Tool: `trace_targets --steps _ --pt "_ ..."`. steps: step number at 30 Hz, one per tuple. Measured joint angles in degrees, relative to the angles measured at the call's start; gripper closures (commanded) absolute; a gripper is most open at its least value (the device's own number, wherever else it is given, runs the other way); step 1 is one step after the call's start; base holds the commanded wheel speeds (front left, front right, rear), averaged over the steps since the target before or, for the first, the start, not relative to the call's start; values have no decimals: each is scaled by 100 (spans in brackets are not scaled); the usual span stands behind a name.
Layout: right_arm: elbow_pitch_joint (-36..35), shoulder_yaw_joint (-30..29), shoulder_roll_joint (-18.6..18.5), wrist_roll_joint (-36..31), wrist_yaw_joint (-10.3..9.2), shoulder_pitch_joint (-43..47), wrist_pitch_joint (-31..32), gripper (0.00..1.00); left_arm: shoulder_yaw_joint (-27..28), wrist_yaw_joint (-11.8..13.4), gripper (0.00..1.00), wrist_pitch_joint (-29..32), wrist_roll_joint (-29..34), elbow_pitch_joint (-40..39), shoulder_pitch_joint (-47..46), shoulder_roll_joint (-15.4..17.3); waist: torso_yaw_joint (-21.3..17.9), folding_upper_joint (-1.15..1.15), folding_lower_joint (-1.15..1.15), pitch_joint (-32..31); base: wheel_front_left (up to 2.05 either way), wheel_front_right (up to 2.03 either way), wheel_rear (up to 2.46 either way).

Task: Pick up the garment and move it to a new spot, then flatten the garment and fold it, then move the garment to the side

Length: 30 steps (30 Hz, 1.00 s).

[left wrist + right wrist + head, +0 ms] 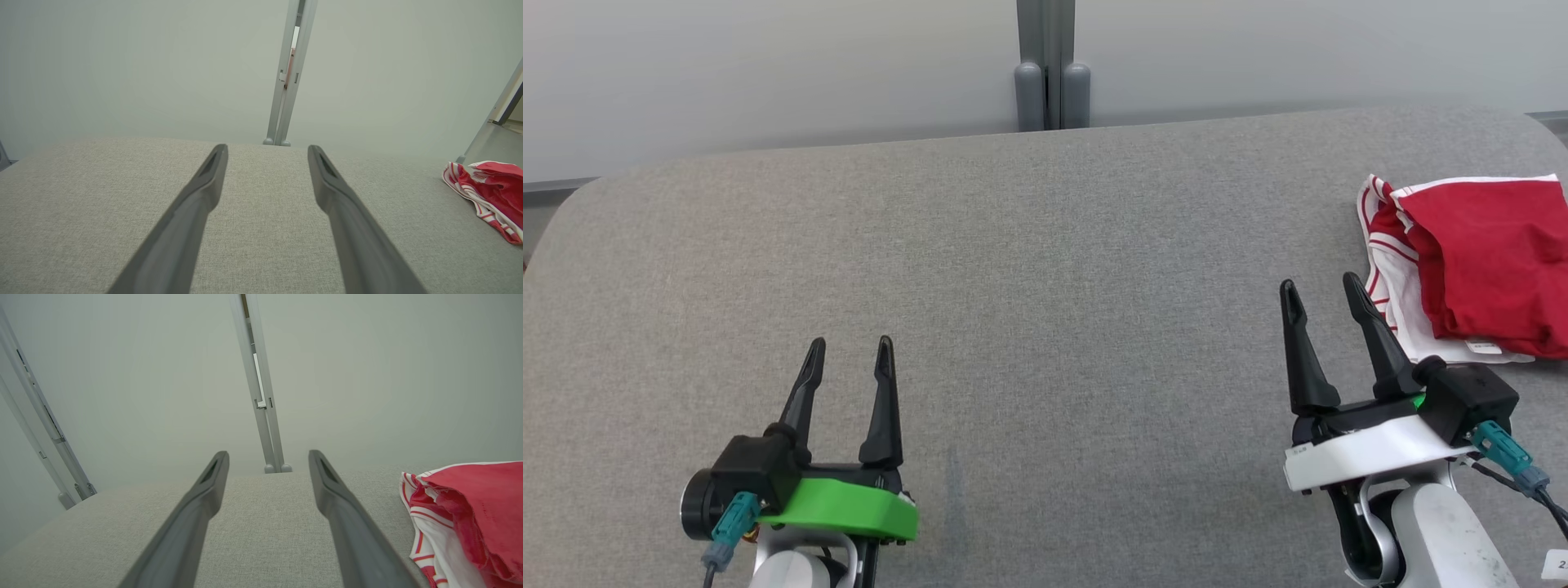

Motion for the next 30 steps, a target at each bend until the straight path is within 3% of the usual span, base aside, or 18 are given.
trace_targets --steps 18,30 --pt "116 -59 44 -114 0 21 0 0 59 191 0 0 70 -142 12 0 -45 0 0 55 0 0 0" --pt "169 -81 54 -75 0 21 0 0 96 -27 0 0 -45 -60 5 0 -42 0 0 74 0 0 0"
